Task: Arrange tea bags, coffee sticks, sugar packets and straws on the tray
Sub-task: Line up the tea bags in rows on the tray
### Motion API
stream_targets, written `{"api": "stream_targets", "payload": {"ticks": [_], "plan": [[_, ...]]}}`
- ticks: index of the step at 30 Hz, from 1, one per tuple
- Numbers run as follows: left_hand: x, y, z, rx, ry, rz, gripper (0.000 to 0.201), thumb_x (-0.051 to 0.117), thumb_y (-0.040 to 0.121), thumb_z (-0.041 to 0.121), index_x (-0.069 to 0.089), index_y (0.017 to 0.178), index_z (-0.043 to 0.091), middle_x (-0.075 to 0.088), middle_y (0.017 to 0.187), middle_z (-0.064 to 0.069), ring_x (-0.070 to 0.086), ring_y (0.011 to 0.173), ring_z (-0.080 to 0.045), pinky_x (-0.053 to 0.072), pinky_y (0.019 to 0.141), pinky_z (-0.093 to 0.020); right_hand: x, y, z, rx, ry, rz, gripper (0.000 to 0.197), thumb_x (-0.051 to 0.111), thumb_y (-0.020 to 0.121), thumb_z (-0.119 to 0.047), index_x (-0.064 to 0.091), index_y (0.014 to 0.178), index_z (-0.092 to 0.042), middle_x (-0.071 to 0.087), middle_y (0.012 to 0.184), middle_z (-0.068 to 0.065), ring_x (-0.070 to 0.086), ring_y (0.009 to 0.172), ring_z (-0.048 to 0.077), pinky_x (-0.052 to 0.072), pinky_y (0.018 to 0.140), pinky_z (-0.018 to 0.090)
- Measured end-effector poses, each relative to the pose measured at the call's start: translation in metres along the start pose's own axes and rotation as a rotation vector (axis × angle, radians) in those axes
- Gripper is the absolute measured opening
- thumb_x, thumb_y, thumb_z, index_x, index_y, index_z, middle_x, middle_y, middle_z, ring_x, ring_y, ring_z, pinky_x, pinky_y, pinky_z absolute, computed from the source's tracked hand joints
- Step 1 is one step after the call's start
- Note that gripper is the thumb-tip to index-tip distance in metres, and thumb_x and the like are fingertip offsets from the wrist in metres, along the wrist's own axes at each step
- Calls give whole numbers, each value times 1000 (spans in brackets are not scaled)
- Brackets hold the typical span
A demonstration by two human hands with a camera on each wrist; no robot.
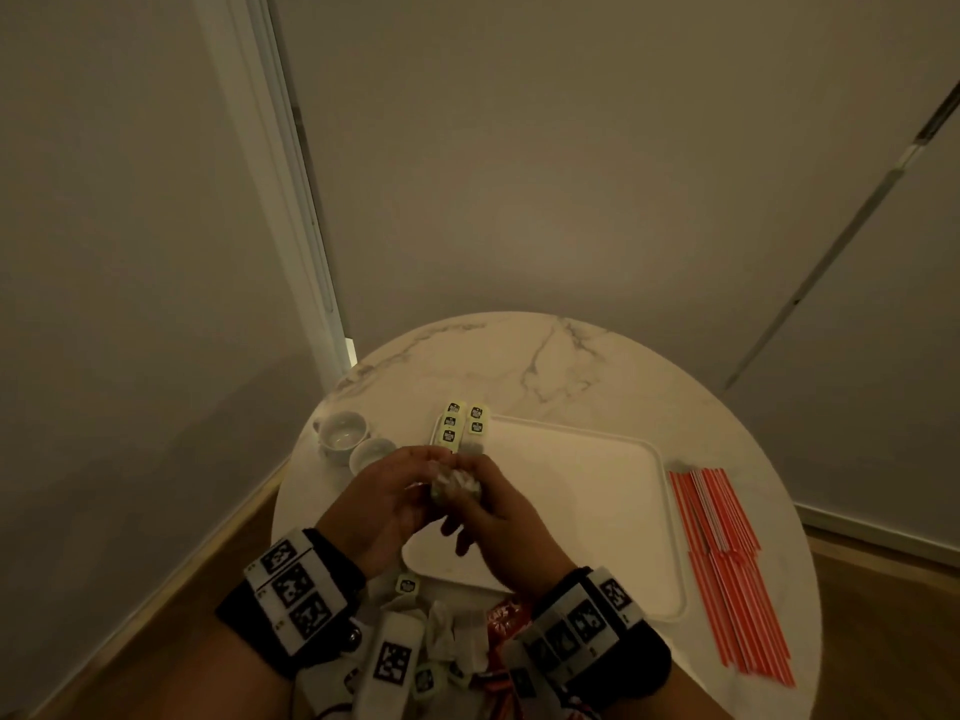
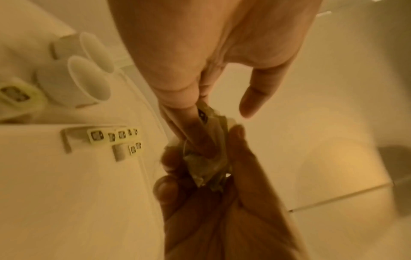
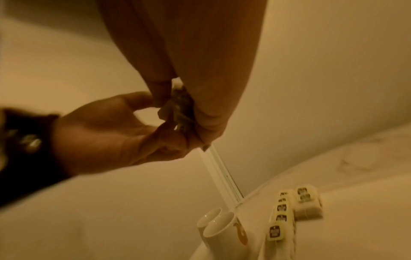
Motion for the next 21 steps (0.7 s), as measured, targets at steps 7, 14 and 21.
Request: {"api": "stream_targets", "payload": {"ticks": [7,14,21], "plan": [[3,10,-5,199,382,87,32,69,79,-1,61,110,4,66,89,-19,59,70,-24,49,59,-29,-14,3,-13,190,510,-27,46,44,100,-33,46,128,3,56,81,15,49,57,18,37,48,25],[16,12,-17,186,266,70,35,79,69,14,59,93,1,64,91,-30,63,77,-35,53,64,-39,-2,3,-19,281,624,-33,59,46,90,-41,43,130,2,57,70,12,45,46,18,32,40,22],[13,17,-15,215,21,112,24,65,83,9,56,100,-4,59,113,-37,57,108,-51,41,98,-59,-15,1,-18,285,593,-84,42,46,98,-37,52,123,-4,64,85,11,59,64,28,51,52,33]]}}
Point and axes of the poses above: each hand's wrist, its own y-axis towards the middle knuckle, its own x-axis out of the palm, z = x × y, the point moved 2 cm from there along y, towards the middle knuckle
